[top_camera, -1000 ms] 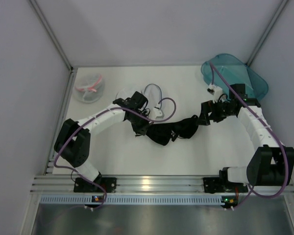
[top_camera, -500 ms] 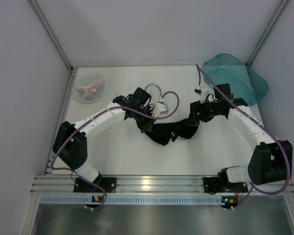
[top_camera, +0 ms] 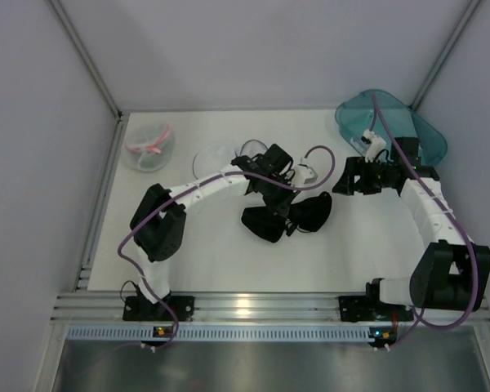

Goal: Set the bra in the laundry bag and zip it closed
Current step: Adjust the bra at the center of the board.

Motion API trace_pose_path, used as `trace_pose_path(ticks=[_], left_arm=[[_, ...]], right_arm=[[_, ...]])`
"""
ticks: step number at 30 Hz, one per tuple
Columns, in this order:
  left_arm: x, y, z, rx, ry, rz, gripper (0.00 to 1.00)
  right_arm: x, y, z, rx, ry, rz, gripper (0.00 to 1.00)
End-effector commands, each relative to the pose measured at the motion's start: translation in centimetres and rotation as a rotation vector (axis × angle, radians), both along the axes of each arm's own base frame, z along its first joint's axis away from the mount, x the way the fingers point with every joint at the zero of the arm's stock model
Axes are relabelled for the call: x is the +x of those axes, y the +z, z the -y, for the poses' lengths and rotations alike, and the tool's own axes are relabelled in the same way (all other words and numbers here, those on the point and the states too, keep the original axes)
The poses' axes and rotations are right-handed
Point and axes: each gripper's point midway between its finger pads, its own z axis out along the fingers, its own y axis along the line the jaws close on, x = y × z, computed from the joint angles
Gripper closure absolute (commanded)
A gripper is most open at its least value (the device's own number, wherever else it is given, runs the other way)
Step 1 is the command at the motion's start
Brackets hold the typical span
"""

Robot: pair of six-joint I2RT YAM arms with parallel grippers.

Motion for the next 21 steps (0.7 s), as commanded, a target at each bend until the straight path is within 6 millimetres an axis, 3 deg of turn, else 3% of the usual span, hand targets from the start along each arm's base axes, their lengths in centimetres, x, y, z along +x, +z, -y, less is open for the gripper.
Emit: trace_pose_path(ticks=[1,7,11,13,15,18,20,21], left_arm=[[1.3,1.8,3.5,-0.089,0.037,0.039,1.0],[1.3,0.1,7.1,-0.112,0.029,0.056,1.0],[2.1,-1.6,8.5,-0.098,0.057,0.044,0.99],[2.3,-2.6,8.7,-0.082,0.067,0.034,0.93],[2.1,-2.5,9.1,-0.092,0.059,0.021,0.78],[1.8,-1.7,8.2,-0.09,0.07,0.037,0.62],[1.9,1.8,7.4,-0.136,0.092,0.08,0.57],[1.6,3.3,7.0,-0.166,0.092,0.073,0.46]], right_arm=[[-0.1,1.4,0.2,0.004,0.024,0.057,0.2],[-0.2,0.4,0.7,-0.002,0.005,0.031,0.2],[-0.2,-0.3,0.6,0.009,0.004,0.006,0.2],[-0.1,-0.4,0.6,0.01,0.003,0.001,0.2],[-0.1,-0.5,0.6,0.013,0.004,-0.002,0.2],[-0.1,-0.2,0.5,0.016,0.011,-0.001,0.21],[0.0,0.2,0.5,0.014,0.02,0.019,0.23],[0.0,0.3,0.4,0.016,0.023,0.024,0.25]])
